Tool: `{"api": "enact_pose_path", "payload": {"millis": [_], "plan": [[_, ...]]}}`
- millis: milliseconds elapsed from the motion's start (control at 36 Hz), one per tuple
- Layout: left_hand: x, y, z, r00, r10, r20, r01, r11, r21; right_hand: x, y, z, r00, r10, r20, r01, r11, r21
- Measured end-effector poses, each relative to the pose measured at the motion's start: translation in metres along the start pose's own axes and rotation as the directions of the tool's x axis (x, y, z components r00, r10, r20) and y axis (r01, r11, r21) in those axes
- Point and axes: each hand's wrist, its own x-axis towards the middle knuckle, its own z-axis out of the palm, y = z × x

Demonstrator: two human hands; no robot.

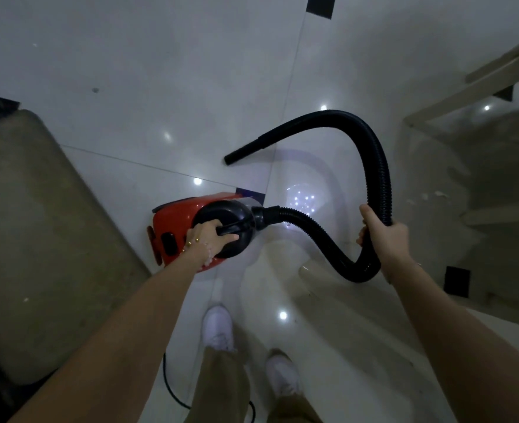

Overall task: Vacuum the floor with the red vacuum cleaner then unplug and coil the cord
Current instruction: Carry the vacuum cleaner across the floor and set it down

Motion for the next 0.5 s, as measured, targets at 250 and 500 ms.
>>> {"api": "enact_pose_path", "payload": {"millis": [250,500], "plan": [[0.001,-0.007,-0.006,0.998,0.035,-0.055,-0.033,0.999,0.029,0.003,0.013,0.003,0.997,-0.076,-0.004,0.074,0.986,-0.149],[-0.014,-0.011,-0.03,0.996,0.085,-0.003,-0.084,0.993,0.082,-0.002,-0.006,0.007,0.977,-0.214,-0.003,0.206,0.943,-0.263]]}}
